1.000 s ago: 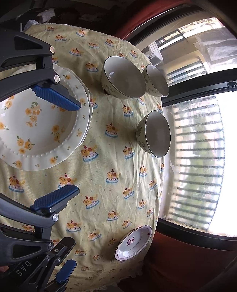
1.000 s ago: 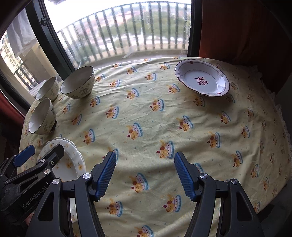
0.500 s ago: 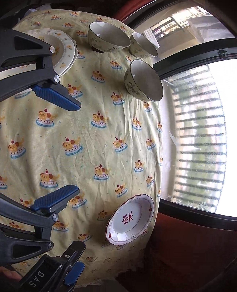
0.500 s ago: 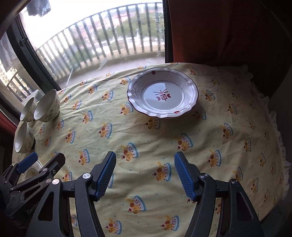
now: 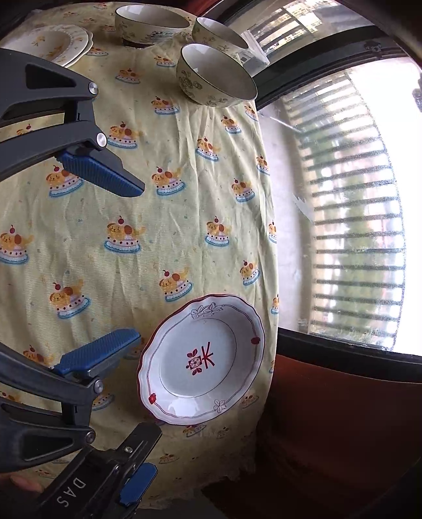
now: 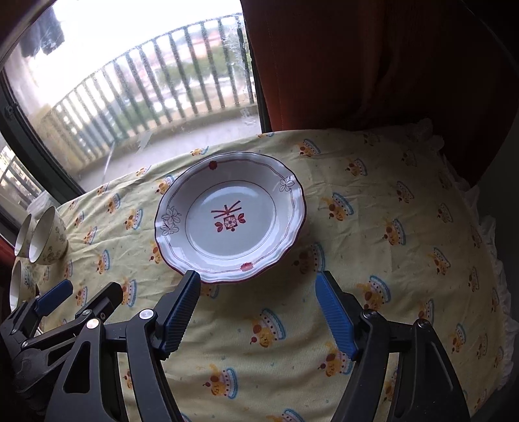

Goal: Organize plates and bowls
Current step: 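Move both grippers to the red-rimmed plate and reach its rim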

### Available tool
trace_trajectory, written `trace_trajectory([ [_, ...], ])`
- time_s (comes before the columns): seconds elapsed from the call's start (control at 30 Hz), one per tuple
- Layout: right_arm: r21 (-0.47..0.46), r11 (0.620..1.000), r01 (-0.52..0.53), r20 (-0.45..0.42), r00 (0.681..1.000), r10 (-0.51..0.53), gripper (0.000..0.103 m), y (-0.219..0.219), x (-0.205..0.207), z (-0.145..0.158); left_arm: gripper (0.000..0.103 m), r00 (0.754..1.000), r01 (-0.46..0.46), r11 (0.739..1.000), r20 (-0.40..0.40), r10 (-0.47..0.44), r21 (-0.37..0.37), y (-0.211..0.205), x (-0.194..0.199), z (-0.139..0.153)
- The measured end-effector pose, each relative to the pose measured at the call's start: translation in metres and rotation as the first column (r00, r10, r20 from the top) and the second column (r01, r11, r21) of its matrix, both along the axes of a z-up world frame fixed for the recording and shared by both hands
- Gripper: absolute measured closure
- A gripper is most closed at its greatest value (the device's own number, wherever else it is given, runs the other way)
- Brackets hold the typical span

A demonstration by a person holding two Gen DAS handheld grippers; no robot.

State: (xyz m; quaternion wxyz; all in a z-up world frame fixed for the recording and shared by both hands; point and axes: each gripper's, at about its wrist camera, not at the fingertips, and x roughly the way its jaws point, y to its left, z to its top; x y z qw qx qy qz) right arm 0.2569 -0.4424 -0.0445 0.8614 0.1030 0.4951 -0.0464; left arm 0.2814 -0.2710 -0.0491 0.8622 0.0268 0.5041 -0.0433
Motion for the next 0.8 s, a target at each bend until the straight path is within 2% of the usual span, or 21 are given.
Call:
trace_trajectory([
  [0.17, 0.0, 1.0, 0.001, 0.01, 1.0, -0.001, 0.027, -0.011, 0.024, -0.01, 0.022, 1.0, -0.001, 1.0, -0.027, 0.001, 0.006, -0.015, 0.019, -0.011],
  [0.5, -0.012, 1.0, 0.029, 0.001, 1.0, -0.029, 0.027, -0.032, 0.069, -0.033, 0.027, 0.999, 0.037, 0.999, -0.022, -0.037, 0.013, -0.047, 0.067, -0.035],
  [0.67, -0.011, 0.999, 0.046, -0.012, 0.999, -0.046, 0.027, -0.036, 0.088, -0.046, 0.035, 0.999, 0.029, 1.0, -0.043, -0.028, 0.007, -0.053, 0.087, -0.048],
  [0.8, -0.009, 0.999, 0.048, -0.014, 0.999, -0.048, 0.027, -0.036, 0.098, -0.053, 0.038, 0.998, 0.049, 0.999, -0.045, -0.048, 0.016, -0.059, 0.097, -0.054],
])
